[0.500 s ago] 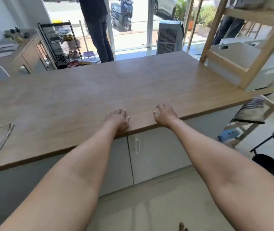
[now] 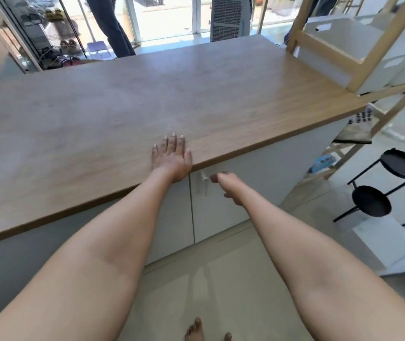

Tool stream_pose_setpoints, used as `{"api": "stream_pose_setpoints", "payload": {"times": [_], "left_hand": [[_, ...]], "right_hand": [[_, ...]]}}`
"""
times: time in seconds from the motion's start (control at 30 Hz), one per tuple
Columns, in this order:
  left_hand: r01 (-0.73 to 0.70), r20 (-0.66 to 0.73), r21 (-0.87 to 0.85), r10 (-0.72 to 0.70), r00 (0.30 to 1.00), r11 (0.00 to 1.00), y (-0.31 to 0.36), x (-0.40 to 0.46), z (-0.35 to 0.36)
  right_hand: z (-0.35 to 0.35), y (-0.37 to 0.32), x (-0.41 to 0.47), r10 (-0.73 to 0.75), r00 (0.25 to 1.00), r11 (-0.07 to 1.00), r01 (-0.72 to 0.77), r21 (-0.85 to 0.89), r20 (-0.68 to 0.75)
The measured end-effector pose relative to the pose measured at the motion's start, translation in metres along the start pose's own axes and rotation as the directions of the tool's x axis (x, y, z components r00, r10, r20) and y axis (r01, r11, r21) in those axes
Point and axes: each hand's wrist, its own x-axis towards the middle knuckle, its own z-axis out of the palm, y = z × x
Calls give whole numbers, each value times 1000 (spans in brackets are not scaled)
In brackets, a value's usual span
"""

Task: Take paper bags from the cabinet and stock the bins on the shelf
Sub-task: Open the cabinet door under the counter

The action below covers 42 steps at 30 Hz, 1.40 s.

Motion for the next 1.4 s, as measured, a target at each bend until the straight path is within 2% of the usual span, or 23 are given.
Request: {"api": "stream_pose_setpoints", "payload": {"times": [0.1, 0.23, 0.37, 0.47, 0.57, 0.67, 0.77, 0.8, 0.87, 0.93, 1.07, 1.2, 1.4], "left_hand": [[7, 4, -12, -7, 1000, 1000, -1, 2, 2], [6, 7, -16, -6, 1000, 1000, -2, 2, 2], [27, 24, -14, -26, 999, 1000, -2, 1, 2], [54, 17, -11, -54, 998, 998, 4, -1, -1], [7, 17, 16, -7, 1000, 1000, 17, -3, -4], [-108, 52, 44, 106, 993, 993, 40, -3, -5], [-180, 87, 51, 175, 981, 982, 64, -5, -5], [-199, 93, 49, 194, 977, 979, 72, -6, -5], [-248, 110, 38, 243, 964, 968, 93, -6, -4], [-283, 133, 36, 276, 952, 959, 112, -8, -2], [-271, 150, 51, 261, 954, 961, 144, -9, 2], [-294, 148, 50, 284, 947, 954, 163, -4, 1], [-279, 132, 64, 269, 954, 958, 195, 2, 11]], "right_hand": [[16, -4, -4, 21, 997, 997, -26, 70, 70], [22, 3, -10, 9, 1000, 994, -12, 108, 26], [13, 12, -19, 102, 995, 972, -101, 210, 7], [-12, 27, -35, 176, 981, 982, -180, 49, 84], [-44, 45, -56, 262, 951, 959, -238, -156, 163], [-71, 50, -70, 415, 906, 865, -368, -341, 76], [-87, 57, -62, 492, 857, 712, -497, -496, -153], [-90, 60, -62, 471, 848, 704, -528, -475, -244], [-95, 66, -68, 365, 863, 720, -499, -482, -349], [-98, 67, -83, 284, 891, 690, -447, -569, -355], [-117, 90, -88, 293, 880, 593, -475, -650, -375], [-143, 106, -97, 296, 836, 559, -544, -626, -463], [-186, 119, -78, 422, 734, 642, -656, -396, -532]]}}
